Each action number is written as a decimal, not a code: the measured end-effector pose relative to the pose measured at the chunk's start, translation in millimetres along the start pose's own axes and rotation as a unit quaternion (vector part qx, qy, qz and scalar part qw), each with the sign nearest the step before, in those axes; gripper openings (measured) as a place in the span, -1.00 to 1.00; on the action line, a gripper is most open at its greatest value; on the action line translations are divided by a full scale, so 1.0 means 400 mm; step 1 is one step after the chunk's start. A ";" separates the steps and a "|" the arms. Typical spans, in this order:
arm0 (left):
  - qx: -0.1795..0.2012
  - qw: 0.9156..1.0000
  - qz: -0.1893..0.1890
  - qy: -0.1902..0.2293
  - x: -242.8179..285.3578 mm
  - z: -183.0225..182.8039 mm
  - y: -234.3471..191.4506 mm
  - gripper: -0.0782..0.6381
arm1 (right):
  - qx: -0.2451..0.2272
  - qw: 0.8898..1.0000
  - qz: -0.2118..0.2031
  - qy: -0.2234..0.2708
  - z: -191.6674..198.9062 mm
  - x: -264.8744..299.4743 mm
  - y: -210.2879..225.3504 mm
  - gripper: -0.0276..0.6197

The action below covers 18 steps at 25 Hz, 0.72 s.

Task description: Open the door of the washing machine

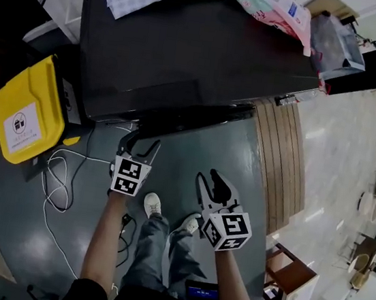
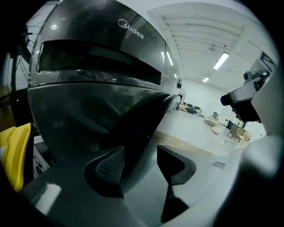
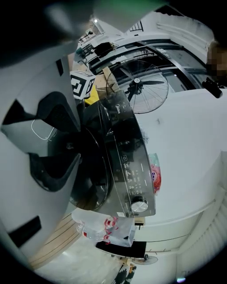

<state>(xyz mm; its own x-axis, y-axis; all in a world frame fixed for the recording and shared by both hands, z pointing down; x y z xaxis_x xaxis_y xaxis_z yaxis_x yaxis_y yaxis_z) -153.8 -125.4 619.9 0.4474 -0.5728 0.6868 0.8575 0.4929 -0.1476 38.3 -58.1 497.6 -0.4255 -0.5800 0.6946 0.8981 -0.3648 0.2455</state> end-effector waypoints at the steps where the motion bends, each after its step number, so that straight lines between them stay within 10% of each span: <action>1: 0.002 1.000 0.000 0.000 0.011 0.001 -0.002 -0.15 | 0.001 1.000 0.000 -0.001 0.006 0.001 0.004 -0.45; 18: 0.030 0.999 0.000 0.018 0.044 0.005 0.013 -0.32 | 0.028 1.000 -0.002 -0.015 0.091 -0.015 0.035 -0.51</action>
<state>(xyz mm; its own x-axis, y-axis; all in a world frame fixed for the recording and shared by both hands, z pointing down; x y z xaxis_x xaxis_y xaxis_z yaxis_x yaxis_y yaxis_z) -141.9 -131.7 632.5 0.4569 -0.5958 0.6605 0.8411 0.5309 -0.1031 57.6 -33.2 521.6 -0.4267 -0.5567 0.7128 0.9014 -0.3262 0.2848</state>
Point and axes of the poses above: the fingertips, and each gripper's own axes: x forward along the fingers, y to its right, z out of its underside, the point moved 5 cm from there along -x, backward along the fingers, and after that the axes turned 8 degrees about -y, right-handed, at the moved point
